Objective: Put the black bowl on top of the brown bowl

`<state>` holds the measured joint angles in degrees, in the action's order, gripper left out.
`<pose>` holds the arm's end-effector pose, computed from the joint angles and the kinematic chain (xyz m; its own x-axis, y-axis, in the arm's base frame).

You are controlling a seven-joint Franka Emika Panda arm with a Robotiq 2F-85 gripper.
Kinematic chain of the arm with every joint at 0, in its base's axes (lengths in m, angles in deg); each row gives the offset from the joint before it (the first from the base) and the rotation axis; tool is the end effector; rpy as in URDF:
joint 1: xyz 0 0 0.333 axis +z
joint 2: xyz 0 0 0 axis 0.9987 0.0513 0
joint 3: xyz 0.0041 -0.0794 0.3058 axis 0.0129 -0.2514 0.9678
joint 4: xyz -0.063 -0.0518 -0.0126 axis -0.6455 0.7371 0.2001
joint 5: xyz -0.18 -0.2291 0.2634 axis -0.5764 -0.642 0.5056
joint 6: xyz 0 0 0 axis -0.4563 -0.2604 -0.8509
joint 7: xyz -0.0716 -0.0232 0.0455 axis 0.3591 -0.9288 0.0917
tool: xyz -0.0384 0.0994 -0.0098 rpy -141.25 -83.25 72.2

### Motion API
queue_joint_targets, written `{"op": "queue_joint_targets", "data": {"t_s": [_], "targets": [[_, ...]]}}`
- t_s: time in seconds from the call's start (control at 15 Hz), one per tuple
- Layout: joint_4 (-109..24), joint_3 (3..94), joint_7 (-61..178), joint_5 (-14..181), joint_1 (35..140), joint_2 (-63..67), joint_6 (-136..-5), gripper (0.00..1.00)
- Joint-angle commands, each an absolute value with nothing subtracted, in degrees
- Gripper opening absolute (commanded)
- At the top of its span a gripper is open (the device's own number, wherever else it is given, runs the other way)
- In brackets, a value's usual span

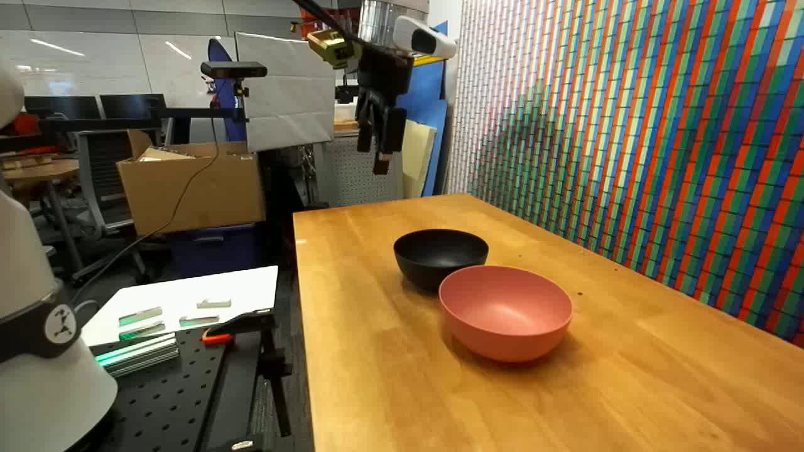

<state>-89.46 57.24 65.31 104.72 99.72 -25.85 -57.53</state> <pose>0.4245 0.1468 0.3718 0.9785 0.1661 -0.1220 0.1331 -0.9613 -0.2412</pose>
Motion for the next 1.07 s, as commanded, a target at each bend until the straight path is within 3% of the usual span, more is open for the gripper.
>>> {"op": "queue_joint_targets", "data": {"t_s": [0.0,0.4,1.0], "targets": [[-89.2,58.3,65.5,104.9,98.6,-25.9,-57.4,1.00],[-86.4,60.3,62.6,99.3,98.7,-24.3,-59.0,1.00],[-75.0,67.2,49.4,75.9,101.2,-6.6,-64.6,1.00]]}}
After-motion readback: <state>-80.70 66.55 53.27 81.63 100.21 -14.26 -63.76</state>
